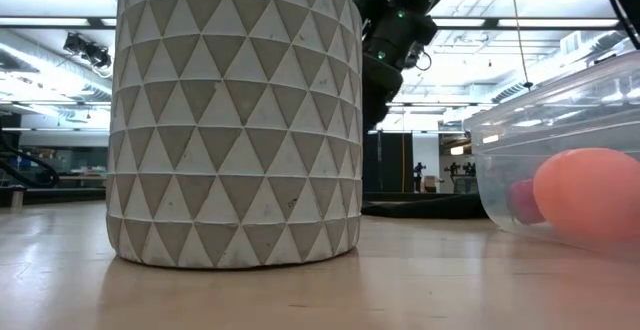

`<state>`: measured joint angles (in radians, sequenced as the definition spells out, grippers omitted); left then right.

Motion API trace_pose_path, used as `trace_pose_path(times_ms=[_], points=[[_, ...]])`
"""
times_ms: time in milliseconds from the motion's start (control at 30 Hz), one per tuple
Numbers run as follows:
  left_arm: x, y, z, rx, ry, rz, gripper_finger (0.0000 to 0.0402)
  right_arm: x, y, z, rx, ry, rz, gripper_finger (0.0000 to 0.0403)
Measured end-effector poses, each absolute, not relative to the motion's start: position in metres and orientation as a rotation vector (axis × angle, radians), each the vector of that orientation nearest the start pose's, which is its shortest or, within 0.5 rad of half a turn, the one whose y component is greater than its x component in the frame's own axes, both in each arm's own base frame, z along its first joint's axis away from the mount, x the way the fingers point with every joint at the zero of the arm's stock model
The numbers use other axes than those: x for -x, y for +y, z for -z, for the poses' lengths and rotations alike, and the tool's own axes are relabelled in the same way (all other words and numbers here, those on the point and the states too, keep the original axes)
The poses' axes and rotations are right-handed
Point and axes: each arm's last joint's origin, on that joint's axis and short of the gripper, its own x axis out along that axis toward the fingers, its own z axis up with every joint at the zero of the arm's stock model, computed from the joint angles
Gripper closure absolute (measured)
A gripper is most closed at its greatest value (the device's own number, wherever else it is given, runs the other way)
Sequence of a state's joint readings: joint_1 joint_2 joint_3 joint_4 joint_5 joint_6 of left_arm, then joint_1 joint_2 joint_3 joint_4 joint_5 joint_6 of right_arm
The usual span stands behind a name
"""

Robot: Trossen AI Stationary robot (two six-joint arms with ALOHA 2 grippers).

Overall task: Pick and placing Produce into tupperware
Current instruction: Put the peach into the transparent bin

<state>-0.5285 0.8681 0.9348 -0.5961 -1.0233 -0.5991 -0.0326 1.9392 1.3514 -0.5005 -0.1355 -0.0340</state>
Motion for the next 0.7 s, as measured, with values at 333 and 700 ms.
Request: trace_pose_path(times_ms=[333,700], points=[[-0.152,-0.060,-0.339,0.202,0.224,-0.572,0.0327,-0.400,-0.004,-0.161,-0.075,1.123,-0.173,0.0086],[-0.152,-0.060,-0.339,0.203,0.224,-0.572,0.0324,-0.407,-0.004,-0.144,-0.085,1.122,-0.188,0.0086]])
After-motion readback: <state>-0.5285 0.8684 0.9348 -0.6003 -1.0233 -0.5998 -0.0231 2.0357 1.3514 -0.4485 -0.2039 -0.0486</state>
